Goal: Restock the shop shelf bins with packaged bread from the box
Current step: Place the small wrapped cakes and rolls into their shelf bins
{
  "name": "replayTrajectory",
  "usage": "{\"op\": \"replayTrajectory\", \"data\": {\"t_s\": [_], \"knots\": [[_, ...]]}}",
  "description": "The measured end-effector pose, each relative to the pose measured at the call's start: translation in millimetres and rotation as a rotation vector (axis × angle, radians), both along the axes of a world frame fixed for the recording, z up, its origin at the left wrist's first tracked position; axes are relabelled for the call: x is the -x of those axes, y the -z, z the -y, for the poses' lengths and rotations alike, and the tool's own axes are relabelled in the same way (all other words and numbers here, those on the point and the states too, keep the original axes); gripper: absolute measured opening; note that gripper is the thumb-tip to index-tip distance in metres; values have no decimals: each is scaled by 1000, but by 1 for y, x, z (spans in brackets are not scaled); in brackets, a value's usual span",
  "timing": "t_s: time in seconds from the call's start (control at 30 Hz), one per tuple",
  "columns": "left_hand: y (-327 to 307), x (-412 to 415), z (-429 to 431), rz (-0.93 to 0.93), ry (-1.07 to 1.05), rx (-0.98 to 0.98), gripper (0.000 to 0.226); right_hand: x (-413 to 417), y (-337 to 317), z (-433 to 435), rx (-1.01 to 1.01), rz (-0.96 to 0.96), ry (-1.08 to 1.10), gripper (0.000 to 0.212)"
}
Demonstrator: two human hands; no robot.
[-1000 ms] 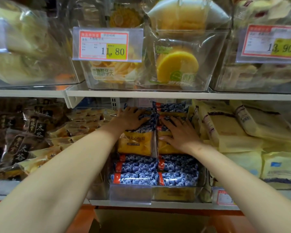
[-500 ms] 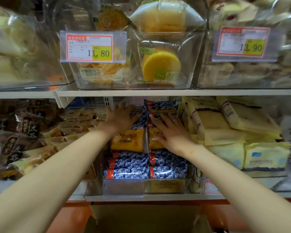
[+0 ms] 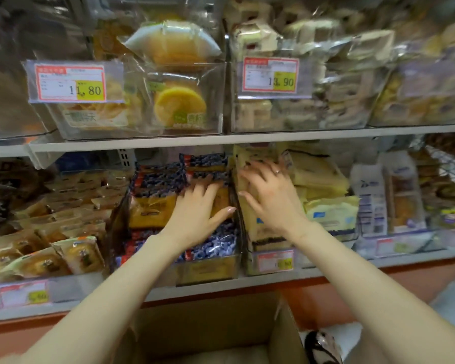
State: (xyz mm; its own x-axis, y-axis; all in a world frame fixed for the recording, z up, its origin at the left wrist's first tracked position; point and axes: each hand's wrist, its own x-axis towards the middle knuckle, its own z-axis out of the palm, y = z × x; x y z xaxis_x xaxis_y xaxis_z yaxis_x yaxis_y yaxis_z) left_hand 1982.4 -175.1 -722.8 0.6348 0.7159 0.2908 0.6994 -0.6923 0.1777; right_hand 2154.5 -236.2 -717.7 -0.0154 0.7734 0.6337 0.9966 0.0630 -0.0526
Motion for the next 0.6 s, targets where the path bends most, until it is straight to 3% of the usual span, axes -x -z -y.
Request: {"op": "replayTrajectory", "data": {"t_s": [0.13, 0.27, 0.43, 0.6], "knots": [[-3, -43, 16, 7, 68, 0, 62, -43, -5, 13, -32, -82, 250, 48], [-2, -81, 22, 33, 56, 71, 64, -82, -3, 27, 239, -198, 486, 69], [1, -106, 25, 17, 41, 106, 62, -113, 2, 38, 324, -327, 403, 63], [2, -110, 24, 13, 33, 25, 54, -127, 0, 33, 270, -371, 332, 65]]}}
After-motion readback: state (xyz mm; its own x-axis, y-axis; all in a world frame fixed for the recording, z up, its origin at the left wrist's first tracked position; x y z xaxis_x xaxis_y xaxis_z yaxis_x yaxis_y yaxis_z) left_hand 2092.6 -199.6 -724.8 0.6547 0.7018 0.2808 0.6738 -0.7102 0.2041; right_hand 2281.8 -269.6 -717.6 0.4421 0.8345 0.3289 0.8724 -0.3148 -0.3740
